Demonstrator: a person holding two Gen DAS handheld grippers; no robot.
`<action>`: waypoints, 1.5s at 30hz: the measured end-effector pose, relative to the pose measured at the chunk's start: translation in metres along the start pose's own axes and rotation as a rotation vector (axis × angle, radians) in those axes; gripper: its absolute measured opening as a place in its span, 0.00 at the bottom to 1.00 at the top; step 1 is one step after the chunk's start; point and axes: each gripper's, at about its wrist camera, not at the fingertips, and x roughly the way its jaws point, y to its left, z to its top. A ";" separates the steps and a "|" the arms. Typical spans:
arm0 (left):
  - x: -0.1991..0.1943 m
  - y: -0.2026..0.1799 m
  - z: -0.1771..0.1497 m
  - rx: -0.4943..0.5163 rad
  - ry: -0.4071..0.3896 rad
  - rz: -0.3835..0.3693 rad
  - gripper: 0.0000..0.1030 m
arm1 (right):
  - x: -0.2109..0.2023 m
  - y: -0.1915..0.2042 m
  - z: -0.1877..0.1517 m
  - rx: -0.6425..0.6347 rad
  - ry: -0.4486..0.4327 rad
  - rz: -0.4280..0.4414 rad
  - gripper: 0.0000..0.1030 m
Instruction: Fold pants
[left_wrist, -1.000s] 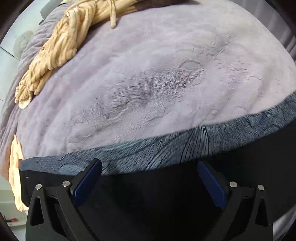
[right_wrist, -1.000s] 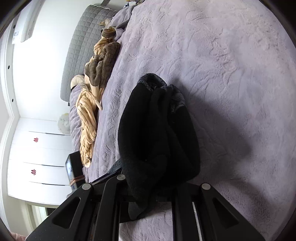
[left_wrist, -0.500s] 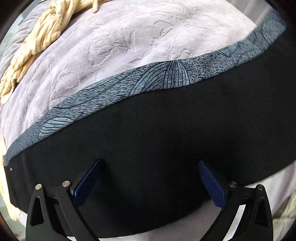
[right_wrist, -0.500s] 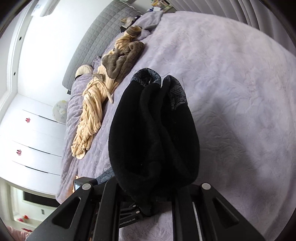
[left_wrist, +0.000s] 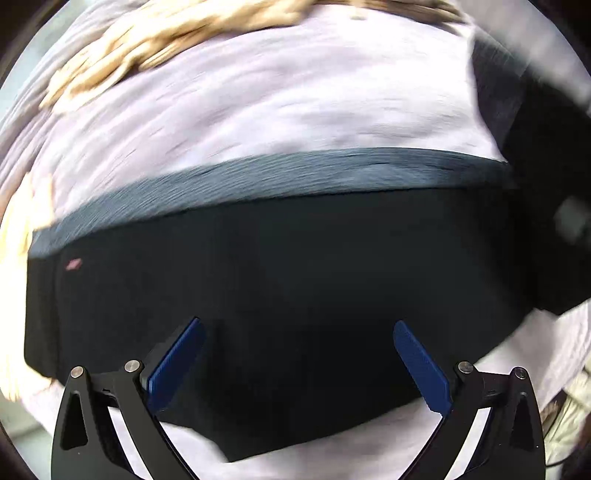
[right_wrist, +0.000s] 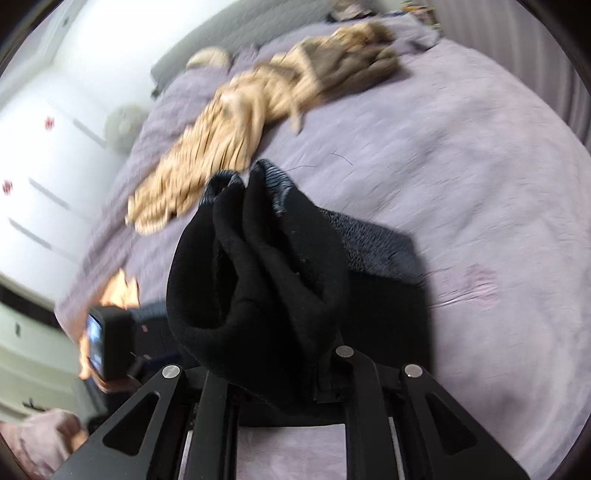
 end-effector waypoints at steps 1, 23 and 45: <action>0.000 0.014 -0.003 -0.026 0.003 0.010 1.00 | 0.021 0.015 -0.009 -0.022 0.039 -0.012 0.15; -0.040 0.024 0.031 0.117 0.009 -0.517 0.95 | 0.004 0.009 -0.067 0.114 0.111 -0.093 0.54; -0.027 -0.001 0.021 0.153 0.034 -0.505 0.23 | 0.003 -0.035 -0.091 0.225 0.223 -0.052 0.43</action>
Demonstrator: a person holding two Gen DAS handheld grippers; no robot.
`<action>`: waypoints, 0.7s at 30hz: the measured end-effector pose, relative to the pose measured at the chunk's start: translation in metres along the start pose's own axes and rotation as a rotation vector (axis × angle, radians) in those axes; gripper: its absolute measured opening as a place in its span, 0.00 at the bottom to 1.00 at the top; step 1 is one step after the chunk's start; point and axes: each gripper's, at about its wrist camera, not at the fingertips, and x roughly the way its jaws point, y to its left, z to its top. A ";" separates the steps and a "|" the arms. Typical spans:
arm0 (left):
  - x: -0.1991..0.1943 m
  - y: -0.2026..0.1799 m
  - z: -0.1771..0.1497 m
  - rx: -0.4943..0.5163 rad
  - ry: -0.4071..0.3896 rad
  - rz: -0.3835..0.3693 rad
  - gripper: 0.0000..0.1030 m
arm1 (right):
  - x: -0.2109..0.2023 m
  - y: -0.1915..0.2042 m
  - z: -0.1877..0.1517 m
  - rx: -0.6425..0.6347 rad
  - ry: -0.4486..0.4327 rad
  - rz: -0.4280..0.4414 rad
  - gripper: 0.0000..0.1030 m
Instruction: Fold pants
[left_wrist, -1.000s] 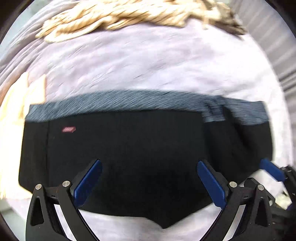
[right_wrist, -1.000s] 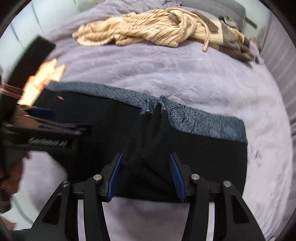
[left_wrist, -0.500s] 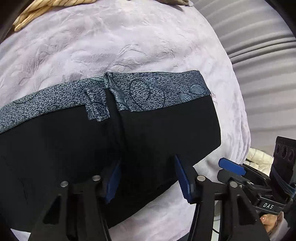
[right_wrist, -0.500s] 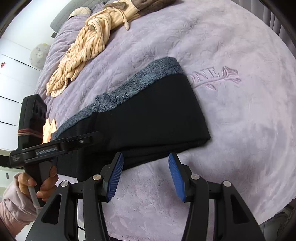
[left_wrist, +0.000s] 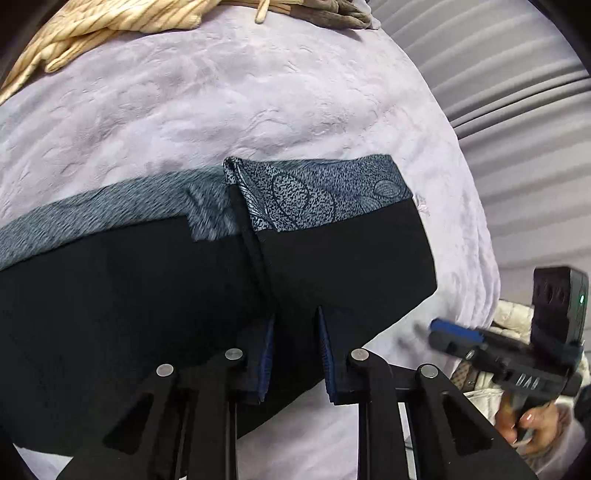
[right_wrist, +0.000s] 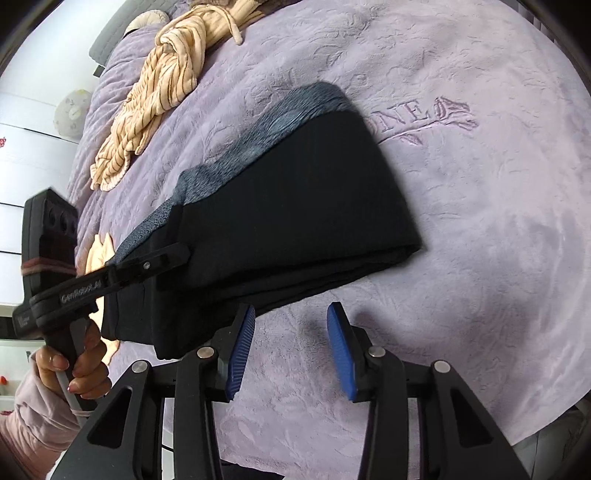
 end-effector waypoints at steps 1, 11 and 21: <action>0.002 0.006 -0.004 -0.012 0.009 0.008 0.22 | -0.002 -0.001 0.000 -0.002 -0.003 0.000 0.43; 0.021 0.026 -0.013 -0.050 0.036 0.034 0.12 | -0.003 0.006 0.030 -0.063 -0.033 0.012 0.43; 0.022 0.026 -0.011 -0.070 0.023 0.052 0.12 | 0.053 -0.047 0.144 -0.035 0.043 0.137 0.56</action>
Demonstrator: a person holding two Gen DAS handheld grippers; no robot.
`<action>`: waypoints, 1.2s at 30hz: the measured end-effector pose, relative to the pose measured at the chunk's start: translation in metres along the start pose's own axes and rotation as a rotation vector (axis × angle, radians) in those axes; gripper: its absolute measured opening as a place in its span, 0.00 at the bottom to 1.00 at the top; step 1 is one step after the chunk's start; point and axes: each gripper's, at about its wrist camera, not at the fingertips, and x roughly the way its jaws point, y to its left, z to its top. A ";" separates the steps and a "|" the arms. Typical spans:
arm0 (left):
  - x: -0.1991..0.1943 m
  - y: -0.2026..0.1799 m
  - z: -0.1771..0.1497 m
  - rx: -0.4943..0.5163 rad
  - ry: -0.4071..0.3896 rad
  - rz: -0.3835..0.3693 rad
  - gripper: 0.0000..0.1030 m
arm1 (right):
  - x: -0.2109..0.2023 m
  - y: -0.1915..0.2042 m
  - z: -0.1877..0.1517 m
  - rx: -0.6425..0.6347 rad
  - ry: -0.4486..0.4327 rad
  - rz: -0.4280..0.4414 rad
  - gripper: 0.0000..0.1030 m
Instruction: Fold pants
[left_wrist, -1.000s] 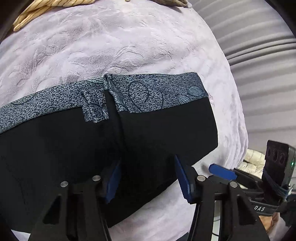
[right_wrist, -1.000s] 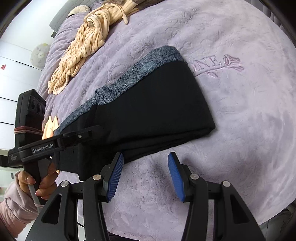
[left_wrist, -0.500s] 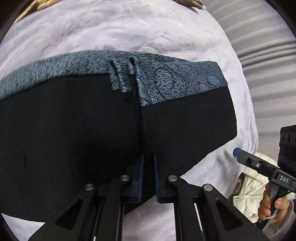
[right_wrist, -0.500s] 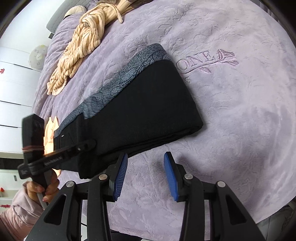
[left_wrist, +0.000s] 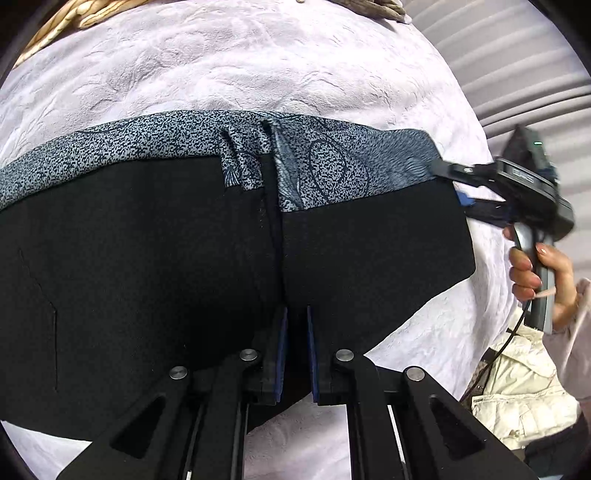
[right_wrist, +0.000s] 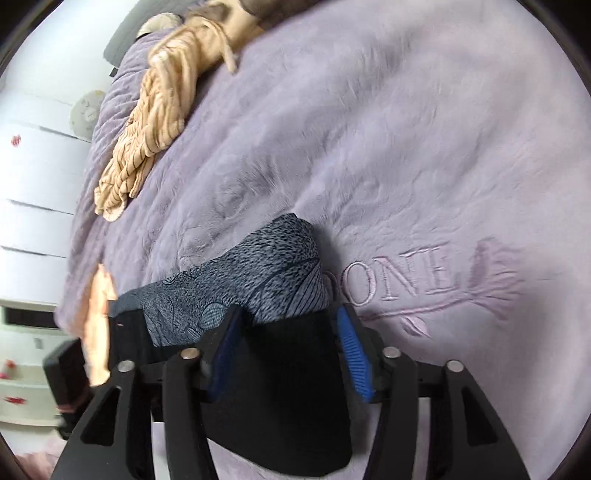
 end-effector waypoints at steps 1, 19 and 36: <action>-0.002 0.000 0.000 -0.002 -0.005 0.008 0.12 | 0.013 -0.012 0.003 0.077 0.044 0.057 0.51; -0.026 0.021 0.017 -0.073 -0.046 0.139 0.36 | -0.005 0.086 -0.043 -0.174 -0.100 -0.394 0.59; 0.013 0.025 0.032 -0.060 0.033 -0.112 0.76 | 0.026 0.105 -0.087 -0.127 -0.008 -0.111 0.59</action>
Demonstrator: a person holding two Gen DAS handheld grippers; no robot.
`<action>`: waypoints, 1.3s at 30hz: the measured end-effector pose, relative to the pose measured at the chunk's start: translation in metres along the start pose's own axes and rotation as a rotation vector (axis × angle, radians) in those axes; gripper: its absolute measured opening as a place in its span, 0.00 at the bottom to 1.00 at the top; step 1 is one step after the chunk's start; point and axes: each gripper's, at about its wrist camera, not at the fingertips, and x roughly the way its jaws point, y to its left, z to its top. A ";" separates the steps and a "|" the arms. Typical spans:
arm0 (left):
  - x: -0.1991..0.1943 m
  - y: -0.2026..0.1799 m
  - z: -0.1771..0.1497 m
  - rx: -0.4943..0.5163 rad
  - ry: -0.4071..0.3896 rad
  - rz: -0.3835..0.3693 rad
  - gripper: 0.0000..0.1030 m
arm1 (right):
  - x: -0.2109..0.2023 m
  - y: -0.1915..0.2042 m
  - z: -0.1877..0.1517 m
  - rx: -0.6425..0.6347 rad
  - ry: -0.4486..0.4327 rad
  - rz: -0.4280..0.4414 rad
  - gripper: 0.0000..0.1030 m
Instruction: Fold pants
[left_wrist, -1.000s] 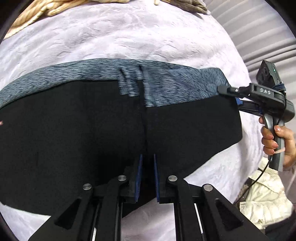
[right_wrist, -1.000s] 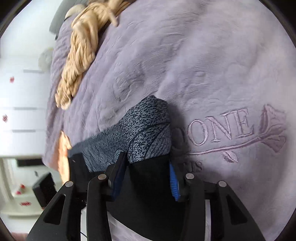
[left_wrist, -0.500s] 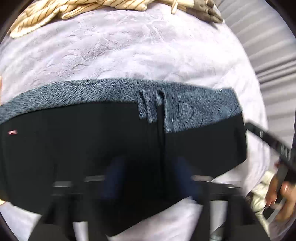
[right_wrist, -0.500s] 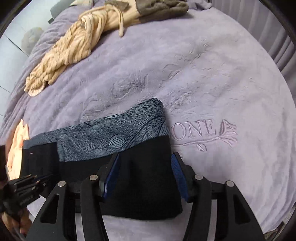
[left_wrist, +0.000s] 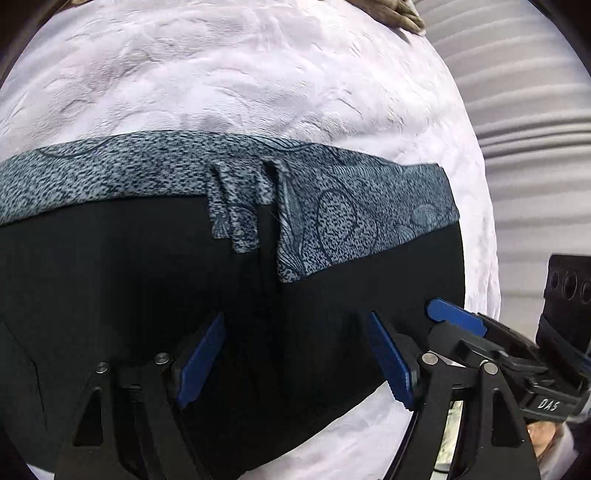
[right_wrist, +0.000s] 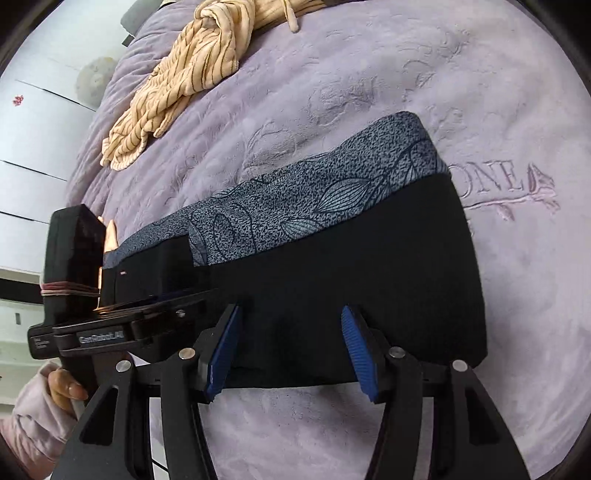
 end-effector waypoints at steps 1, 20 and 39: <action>0.000 0.000 0.001 0.000 0.002 -0.011 0.76 | 0.000 0.000 -0.001 -0.001 0.002 0.013 0.59; -0.028 0.021 -0.031 -0.059 -0.101 0.204 0.12 | 0.038 0.026 -0.006 -0.016 0.112 0.027 0.59; -0.086 0.040 -0.072 -0.149 -0.235 0.506 1.00 | 0.089 0.117 0.033 -0.274 0.088 -0.348 0.15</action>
